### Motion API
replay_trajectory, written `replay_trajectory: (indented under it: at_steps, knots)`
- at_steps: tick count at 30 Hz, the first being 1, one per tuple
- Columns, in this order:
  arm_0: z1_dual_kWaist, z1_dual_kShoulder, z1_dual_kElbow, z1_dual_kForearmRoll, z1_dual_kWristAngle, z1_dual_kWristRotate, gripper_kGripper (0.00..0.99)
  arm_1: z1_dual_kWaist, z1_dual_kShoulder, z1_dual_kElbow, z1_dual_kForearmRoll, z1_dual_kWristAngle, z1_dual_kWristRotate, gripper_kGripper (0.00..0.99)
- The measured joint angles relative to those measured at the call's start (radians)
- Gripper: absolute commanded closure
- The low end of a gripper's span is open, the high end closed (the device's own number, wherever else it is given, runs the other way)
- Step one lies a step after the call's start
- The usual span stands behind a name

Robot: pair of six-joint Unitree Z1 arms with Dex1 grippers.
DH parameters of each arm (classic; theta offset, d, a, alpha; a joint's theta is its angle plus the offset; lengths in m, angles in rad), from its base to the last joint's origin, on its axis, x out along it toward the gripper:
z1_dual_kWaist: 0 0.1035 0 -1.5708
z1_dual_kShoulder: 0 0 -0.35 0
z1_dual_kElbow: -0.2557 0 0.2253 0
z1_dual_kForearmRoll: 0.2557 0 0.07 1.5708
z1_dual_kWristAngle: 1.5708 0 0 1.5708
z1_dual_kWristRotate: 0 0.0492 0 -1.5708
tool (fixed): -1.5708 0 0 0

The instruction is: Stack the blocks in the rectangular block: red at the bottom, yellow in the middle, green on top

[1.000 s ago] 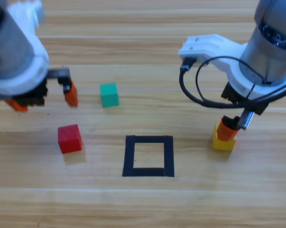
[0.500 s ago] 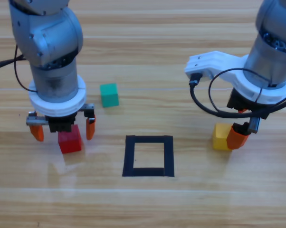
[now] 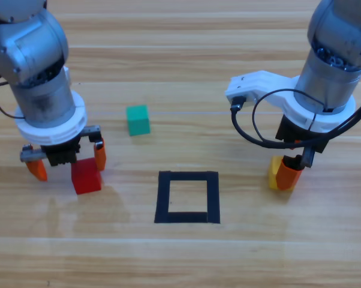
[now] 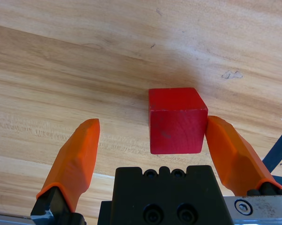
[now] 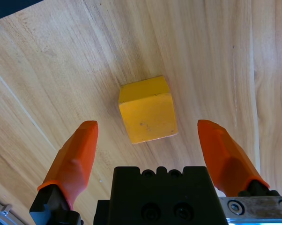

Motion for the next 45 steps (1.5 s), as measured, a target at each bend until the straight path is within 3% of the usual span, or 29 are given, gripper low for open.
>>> replay_trajectory:
  at_steps: [3,8,13,20,32,38,45]
  knots:
    - [0.007,-0.006,0.004,-0.006,0.000,0.000,0.047,0.000,0.013,-0.012,0.000,0.000,-0.011,0.131]
    - [0.008,-0.023,0.024,-0.020,-0.005,-0.005,0.048,0.000,0.044,-0.027,0.003,0.000,-0.017,0.338]
    - [0.007,-0.034,0.024,-0.030,-0.005,-0.036,0.048,0.000,0.107,-0.113,0.062,0.000,-0.026,0.981]
    - [-0.010,-0.034,0.024,-0.047,-0.005,-0.062,0.048,0.000,0.129,-0.160,0.136,0.000,-0.008,0.990]
    - [-0.051,-0.004,0.027,-0.074,-0.002,-0.087,0.048,0.000,0.070,-0.203,0.184,-0.043,0.343,0.990]
    - [-0.053,0.020,0.042,-0.085,0.001,-0.087,0.048,-0.002,-0.006,-0.226,0.184,-0.055,0.420,0.990]
    - [-0.053,0.034,0.042,-0.087,0.002,-0.082,0.257,-0.003,-0.017,-0.228,0.184,-0.005,0.456,0.990]
